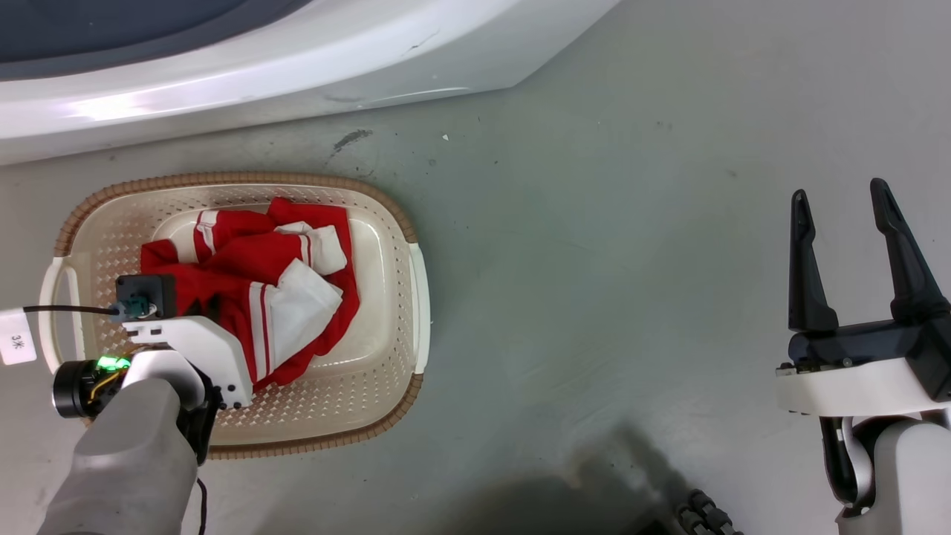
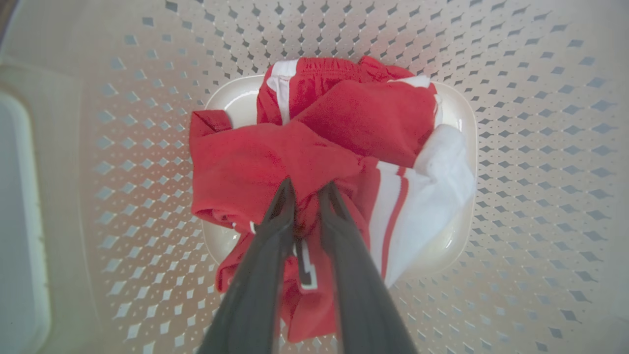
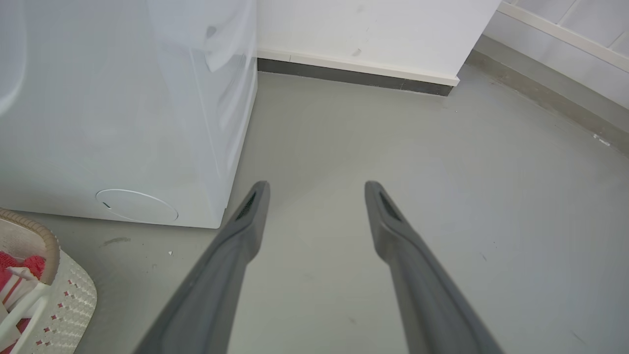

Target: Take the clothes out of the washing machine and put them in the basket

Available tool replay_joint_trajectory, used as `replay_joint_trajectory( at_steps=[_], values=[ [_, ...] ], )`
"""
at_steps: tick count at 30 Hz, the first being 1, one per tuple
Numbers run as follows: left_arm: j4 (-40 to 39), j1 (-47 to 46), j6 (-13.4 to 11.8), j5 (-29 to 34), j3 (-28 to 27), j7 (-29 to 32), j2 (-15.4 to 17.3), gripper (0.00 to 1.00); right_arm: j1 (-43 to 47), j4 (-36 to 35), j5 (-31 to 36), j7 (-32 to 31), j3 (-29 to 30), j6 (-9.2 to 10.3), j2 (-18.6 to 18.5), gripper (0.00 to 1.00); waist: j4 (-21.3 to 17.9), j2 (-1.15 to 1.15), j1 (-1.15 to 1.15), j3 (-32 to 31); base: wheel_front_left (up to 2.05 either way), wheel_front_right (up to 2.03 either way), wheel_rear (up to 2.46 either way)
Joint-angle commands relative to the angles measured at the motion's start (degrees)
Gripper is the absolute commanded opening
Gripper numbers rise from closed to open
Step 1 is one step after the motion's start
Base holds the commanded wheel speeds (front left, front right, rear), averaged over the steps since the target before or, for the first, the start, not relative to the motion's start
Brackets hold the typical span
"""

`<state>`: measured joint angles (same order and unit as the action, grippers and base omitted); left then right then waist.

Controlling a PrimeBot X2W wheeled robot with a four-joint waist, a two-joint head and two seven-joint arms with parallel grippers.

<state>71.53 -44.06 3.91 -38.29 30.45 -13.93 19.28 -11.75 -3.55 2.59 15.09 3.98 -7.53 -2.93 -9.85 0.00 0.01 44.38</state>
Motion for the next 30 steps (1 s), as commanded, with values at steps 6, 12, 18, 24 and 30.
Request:
replay_joint_trajectory(
  at_steps=[6, 12, 18, 24, 30],
  values=[
    [0.8, 0.4, 0.1, -0.4, -0.2, -0.9, -1.3, 1.00, -1.3, 0.5, 0.7, 0.1, 0.0, 0.08, 0.1, 1.00, 0.8, 0.00, -0.01, -2.2, 0.00, 0.00, 0.00],
    [0.4, 2.0, 1.0, -1.1, -1.3, -1.3, -2.0, 1.00, -0.8, 1.6, 1.1, 0.1, 0.5, 0.07, 0.1, 1.00, 2.4, 0.00, -0.01, -7.0, 0.00, 0.00, 0.00],
    [-5.9, 5.6, 0.6, 0.1, -4.1, -1.3, -1.0, 1.00, 0.6, 3.3, 1.7, 0.1, 1.3, 0.07, 0.1, 1.00, 4.7, 0.00, -0.01, -14.0, 0.00, 0.00, 0.00],
    [-17.7, 10.6, -0.3, 3.8, -9.1, -1.3, -0.5, 1.00, 1.8, 4.8, 2.2, 0.1, 3.2, 0.08, 0.1, 1.00, 7.2, 0.00, -0.01, -21.2, 0.00, 0.00, 0.00],
    [-36.1, 17.2, -1.5, 10.5, -17.8, -1.3, -1.2, 1.00, 3.2, 5.2, 1.9, 0.1, 4.0, 0.08, 0.1, 1.00, 9.2, 0.00, -0.01, -27.2, 0.00, 0.00, 0.00]
  ],
)
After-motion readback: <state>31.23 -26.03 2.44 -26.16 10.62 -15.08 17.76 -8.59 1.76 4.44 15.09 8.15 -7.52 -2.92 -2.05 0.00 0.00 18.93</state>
